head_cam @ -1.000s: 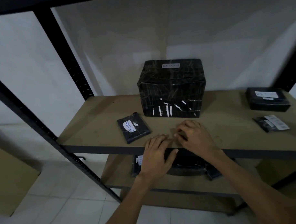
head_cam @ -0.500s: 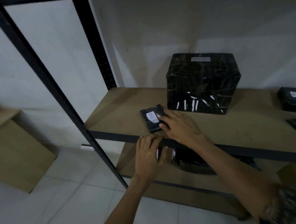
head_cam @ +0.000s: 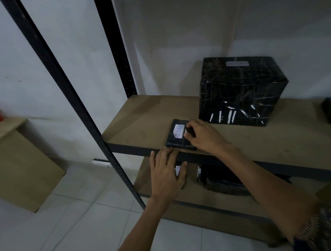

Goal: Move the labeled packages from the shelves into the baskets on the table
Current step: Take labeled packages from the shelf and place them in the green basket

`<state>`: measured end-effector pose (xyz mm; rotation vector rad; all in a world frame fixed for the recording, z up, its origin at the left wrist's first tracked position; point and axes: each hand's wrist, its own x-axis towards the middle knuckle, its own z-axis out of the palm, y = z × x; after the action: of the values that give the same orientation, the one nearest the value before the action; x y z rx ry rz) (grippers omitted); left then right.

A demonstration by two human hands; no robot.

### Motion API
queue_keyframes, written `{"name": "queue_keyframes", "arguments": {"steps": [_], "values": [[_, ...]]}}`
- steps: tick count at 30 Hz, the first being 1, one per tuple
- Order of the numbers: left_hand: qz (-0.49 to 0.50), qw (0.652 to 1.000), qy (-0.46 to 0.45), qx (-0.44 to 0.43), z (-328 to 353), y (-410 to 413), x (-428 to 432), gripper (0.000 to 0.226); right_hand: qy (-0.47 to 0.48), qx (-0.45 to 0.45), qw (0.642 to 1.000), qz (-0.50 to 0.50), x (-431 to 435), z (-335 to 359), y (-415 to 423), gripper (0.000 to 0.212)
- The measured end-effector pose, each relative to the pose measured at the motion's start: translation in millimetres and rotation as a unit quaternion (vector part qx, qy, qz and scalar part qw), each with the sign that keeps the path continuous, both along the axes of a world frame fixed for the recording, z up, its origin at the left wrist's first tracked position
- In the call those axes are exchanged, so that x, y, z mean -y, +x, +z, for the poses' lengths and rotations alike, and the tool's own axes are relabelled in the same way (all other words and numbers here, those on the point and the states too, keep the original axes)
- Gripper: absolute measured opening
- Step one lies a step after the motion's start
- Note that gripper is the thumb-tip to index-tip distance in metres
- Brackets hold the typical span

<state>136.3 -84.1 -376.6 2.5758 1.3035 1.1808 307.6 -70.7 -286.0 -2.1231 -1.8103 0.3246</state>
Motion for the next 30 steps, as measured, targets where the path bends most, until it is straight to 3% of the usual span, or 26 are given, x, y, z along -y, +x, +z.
{"name": "queue_keyframes", "arguments": {"steps": [3, 9, 14, 18, 20, 23, 26, 30], "values": [[0.019, 1.0, -0.006, 0.019, -7.3, -0.6, 2.7, 0.041, -0.004, 0.042, 0.999, -0.003, -2.0, 3.1, -9.6, 0.055], [0.032, 0.998, -0.041, 0.029, -10.7, -5.3, 7.0, 0.04, 0.0, 0.124, 0.992, -0.032, -3.5, -0.5, -33.3, 0.062], [0.043, 0.998, -0.043, 0.02, -4.4, -7.3, 0.6, 0.035, -0.019, 0.041, 0.996, -0.072, -4.6, 0.8, -28.3, 0.082], [0.064, 0.997, -0.049, -0.009, 2.3, -4.1, 0.7, 0.036, -0.051, -0.104, 0.982, -0.147, -2.2, 4.3, -10.3, 0.097], [0.068, 0.997, -0.035, -0.016, 3.8, -0.3, 0.7, 0.038, -0.053, -0.177, 0.969, -0.163, 2.8, 0.9, 2.6, 0.087], [0.045, 0.998, -0.023, -0.021, 5.2, 7.8, -3.6, 0.05, -0.003, -0.295, 0.939, -0.178, 16.4, -2.7, 19.4, 0.052], [-0.011, 0.998, -0.048, -0.037, 6.1, 18.2, -11.3, 0.059, 0.056, -0.391, 0.898, -0.195, 30.3, -2.8, 35.0, 0.045], [-0.008, 0.994, -0.052, -0.097, 5.7, 24.9, -13.9, 0.059, 0.086, -0.491, 0.842, -0.206, 64.0, -1.1, 52.0, 0.028]]}}
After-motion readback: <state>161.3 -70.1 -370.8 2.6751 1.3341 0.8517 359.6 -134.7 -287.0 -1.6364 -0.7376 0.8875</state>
